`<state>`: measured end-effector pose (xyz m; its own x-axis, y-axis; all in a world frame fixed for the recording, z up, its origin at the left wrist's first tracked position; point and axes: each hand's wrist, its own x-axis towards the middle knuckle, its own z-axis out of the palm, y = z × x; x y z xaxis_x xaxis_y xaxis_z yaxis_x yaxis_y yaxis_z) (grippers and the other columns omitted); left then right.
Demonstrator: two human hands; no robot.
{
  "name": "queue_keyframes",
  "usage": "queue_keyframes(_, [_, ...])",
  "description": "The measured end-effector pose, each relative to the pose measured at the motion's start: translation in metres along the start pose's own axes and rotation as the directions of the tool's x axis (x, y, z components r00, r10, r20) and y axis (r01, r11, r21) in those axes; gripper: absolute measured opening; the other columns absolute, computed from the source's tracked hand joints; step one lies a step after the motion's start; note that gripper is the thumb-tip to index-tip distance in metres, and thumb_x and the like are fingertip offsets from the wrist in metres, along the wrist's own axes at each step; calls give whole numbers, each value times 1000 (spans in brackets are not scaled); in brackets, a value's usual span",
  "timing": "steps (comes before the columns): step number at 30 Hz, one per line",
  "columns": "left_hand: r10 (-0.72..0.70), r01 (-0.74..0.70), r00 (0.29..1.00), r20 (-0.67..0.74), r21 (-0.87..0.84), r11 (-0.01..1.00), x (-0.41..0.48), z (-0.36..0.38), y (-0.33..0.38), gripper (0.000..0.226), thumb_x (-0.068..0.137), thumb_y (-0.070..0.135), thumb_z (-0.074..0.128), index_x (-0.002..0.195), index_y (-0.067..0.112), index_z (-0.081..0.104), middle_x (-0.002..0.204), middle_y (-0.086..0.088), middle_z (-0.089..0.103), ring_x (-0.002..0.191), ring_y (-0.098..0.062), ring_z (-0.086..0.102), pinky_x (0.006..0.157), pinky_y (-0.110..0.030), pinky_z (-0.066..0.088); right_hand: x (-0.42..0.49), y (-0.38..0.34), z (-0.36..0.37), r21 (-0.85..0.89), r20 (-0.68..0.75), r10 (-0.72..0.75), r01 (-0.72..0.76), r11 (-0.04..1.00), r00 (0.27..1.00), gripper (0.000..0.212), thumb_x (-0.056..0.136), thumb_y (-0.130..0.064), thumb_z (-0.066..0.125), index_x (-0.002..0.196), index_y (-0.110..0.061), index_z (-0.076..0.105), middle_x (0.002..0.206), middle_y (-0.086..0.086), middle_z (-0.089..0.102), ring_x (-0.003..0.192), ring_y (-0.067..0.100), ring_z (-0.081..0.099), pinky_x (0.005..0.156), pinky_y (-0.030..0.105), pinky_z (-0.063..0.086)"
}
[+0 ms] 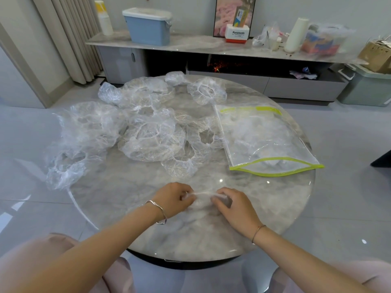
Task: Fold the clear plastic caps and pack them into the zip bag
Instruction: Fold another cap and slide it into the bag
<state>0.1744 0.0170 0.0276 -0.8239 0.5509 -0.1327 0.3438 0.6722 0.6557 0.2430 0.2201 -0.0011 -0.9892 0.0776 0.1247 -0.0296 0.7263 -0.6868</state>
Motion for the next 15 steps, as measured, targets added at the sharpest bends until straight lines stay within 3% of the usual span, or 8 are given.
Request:
queue_keyframes(3, [-83, 90, 994, 67, -107, 990, 4, 1, -1, 9, 91, 32, 57, 91, 23, 60, 46, 13, 59, 48, -1, 56, 62, -18, 46, 5, 4, 2, 29, -59, 97, -96, 995, 994, 41, 84, -35, 68, 56, -17, 44, 58, -6, 40, 60, 11, 40, 59, 26, 30])
queue_keyframes(5, [-100, 104, 994, 50, -67, 992, 7, 2, -3, 11, 90, 29, 59, 99, 23, 58, 50, 13, 61, 48, 2, 53, 60, -13, 42, 8, 4, 1, 65, -74, 176, -171, 983, 982, 47, 81, -28, 72, 54, -20, 35, 64, -7, 37, 58, 8, 37, 57, 21, 30])
queue_keyframes(8, [-69, 77, 992, -103, 79, 994, 8, 3, -4, 23, 88, 37, 59, 107, 24, 59, 68, 13, 57, 63, 1, 52, 66, -18, 42, 12, 3, 0, 114, -80, 258, -248, 962, 963, 33, 75, -19, 77, 67, -24, 45, 86, -6, 41, 67, 5, 44, 63, 13, 36])
queue_keyframes(12, [87, -53, 977, -197, 171, 984, 3, 6, 13, 44, 86, 51, 56, 123, 29, 50, 104, 13, 51, 89, -4, 50, 80, -26, 48, 18, 2, -7, 133, -53, 329, -320, 938, 943, 36, 72, -14, 75, 93, -15, 46, 84, -5, 49, 68, 13, 47, 66, 27, 41])
queue_keyframes(14, [-42, 44, 985, -166, 7, 999, 4, 9, 23, 62, 81, 58, 59, 131, 26, 43, 118, 12, 49, 99, -6, 52, 85, -24, 46, 22, 1, -11, 247, -10, 394, -380, 892, 919, 34, 74, -8, 74, 95, -14, 48, 79, -1, 52, 68, 15, 49, 64, 23, 42])
queue_keyframes(15, [-149, 129, 981, -121, -159, 979, 5, 9, 28, 72, 77, 58, 62, 135, 24, 38, 121, 11, 48, 101, -8, 53, 86, -23, 45, 24, -2, -13, 345, 16, 434, -412, 843, 901, 32, 75, -5, 74, 94, -13, 50, 80, 3, 55, 69, 16, 50, 61, 20, 42])
